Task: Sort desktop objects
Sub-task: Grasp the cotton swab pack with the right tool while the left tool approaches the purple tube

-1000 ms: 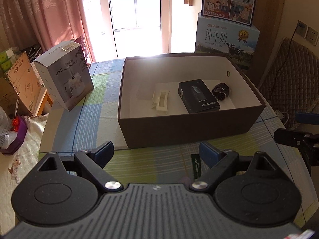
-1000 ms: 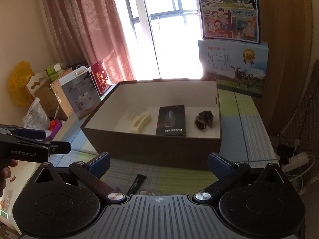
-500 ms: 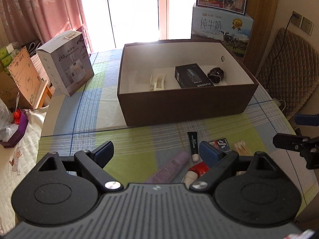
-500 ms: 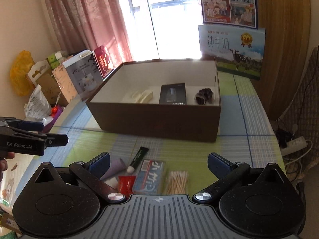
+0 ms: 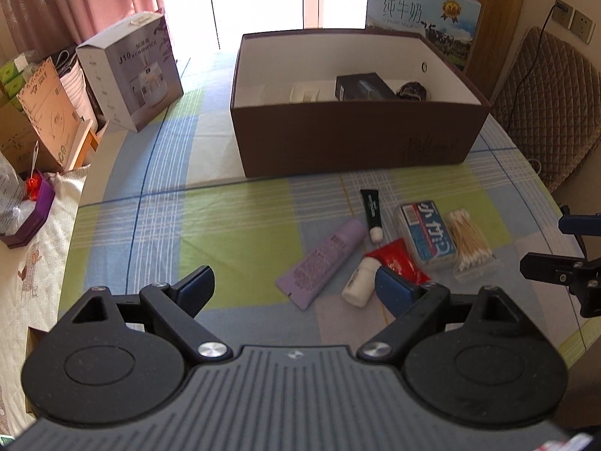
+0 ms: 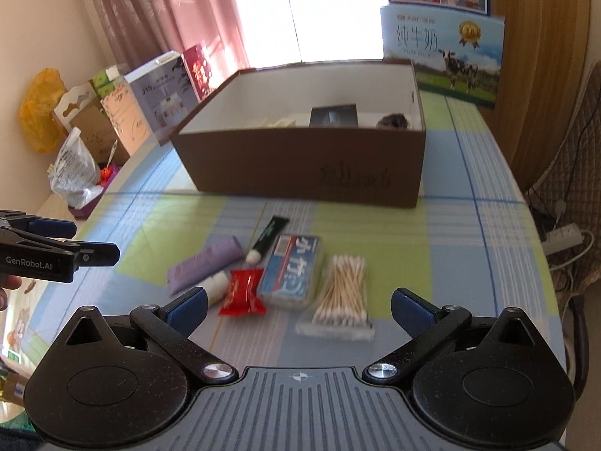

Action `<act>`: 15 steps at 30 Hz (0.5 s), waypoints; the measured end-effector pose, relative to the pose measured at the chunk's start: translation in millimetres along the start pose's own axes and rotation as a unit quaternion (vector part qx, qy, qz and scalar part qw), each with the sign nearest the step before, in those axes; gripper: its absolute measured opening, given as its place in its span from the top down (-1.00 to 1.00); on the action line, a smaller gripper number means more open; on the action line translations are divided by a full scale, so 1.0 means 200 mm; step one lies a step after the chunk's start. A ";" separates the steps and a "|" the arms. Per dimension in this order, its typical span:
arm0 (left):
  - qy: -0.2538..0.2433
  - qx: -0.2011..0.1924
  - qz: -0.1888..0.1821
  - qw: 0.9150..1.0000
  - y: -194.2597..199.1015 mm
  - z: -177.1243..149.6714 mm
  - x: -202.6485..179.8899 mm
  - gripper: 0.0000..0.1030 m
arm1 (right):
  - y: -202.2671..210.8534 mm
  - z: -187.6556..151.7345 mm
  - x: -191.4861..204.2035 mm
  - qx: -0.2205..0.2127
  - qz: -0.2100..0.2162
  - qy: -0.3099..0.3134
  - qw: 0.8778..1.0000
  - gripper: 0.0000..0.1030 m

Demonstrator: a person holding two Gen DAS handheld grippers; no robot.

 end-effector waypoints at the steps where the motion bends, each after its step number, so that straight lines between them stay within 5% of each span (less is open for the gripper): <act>1: 0.001 0.004 0.000 1.000 -0.01 -0.01 0.01 -0.76 | -0.01 -0.01 0.00 0.003 0.000 0.000 1.000 -0.96; 15: -0.009 0.027 -0.005 1.000 -0.06 -0.13 0.00 -0.76 | -0.07 -0.11 0.00 0.037 0.005 -0.008 0.999 -0.96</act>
Point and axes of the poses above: each gripper's, at about its wrist camera, not at the fingertips, and y roughly against the way its jaws point, x to its left, z to its top, the point moved 3 cm from there along -y, roughly the way its jaws point, and after that the axes turned 14 degrees about y, right-handed, at the moved point
